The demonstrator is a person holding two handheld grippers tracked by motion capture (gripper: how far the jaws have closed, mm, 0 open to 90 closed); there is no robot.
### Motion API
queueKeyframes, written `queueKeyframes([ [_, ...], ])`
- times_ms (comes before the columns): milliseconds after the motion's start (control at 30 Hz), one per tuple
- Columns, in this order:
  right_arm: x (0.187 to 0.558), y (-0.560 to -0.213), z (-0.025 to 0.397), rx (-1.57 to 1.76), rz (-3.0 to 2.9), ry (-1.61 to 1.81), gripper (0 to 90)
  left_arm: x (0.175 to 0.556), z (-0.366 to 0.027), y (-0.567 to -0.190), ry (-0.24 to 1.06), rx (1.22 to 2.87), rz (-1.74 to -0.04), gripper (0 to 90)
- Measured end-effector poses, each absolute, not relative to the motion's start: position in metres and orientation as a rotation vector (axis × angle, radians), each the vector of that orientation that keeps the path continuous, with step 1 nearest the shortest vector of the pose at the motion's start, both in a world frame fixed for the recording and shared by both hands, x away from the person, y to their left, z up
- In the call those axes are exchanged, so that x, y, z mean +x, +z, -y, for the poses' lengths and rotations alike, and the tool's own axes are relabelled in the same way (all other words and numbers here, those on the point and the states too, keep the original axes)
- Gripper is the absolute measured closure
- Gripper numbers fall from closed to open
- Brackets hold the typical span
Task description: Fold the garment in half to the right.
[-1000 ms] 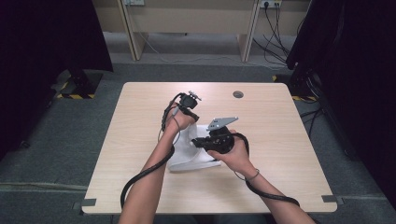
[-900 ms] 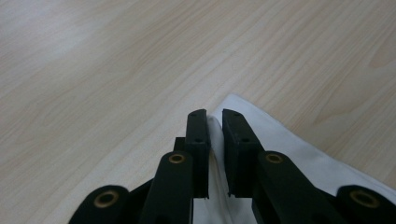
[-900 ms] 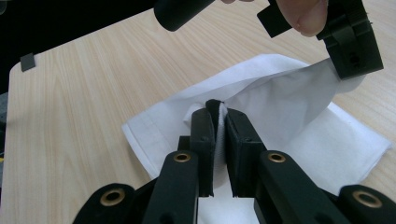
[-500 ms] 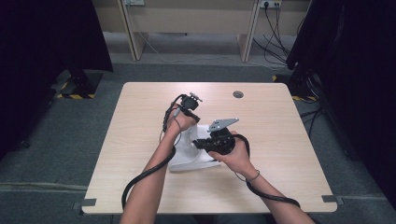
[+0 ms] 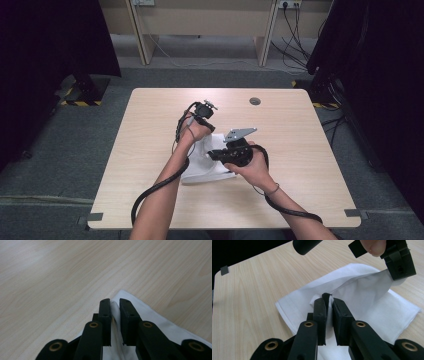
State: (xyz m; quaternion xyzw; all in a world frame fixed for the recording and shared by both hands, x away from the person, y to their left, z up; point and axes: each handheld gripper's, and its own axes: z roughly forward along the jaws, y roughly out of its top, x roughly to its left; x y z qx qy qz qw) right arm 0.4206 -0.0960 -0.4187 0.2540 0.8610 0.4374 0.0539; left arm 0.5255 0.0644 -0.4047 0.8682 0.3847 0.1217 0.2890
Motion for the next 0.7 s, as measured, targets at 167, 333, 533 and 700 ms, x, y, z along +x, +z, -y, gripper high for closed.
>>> queueKeyframes([
  [167,0.4199,-0.42,0.0974,0.771,-2.615,1.328,81.3,0.5254,-0.0626,-0.4057,0.327,2.314,-1.029,76.4],
  [333,0.4197,-0.4214,0.0997,0.78,-2.614,1.327,81.1,0.5253,-0.0615,-0.4072,0.323,2.316,-1.029,75.6],
  [533,0.4196,-0.4234,0.1019,0.785,-2.617,1.318,80.7,0.5256,-0.0594,-0.4093,0.32,2.316,-1.032,73.9],
  [700,0.4192,-0.4257,0.1055,0.794,-2.614,1.31,79.2,0.5257,-0.0577,-0.4089,0.321,2.311,-1.032,71.9],
])
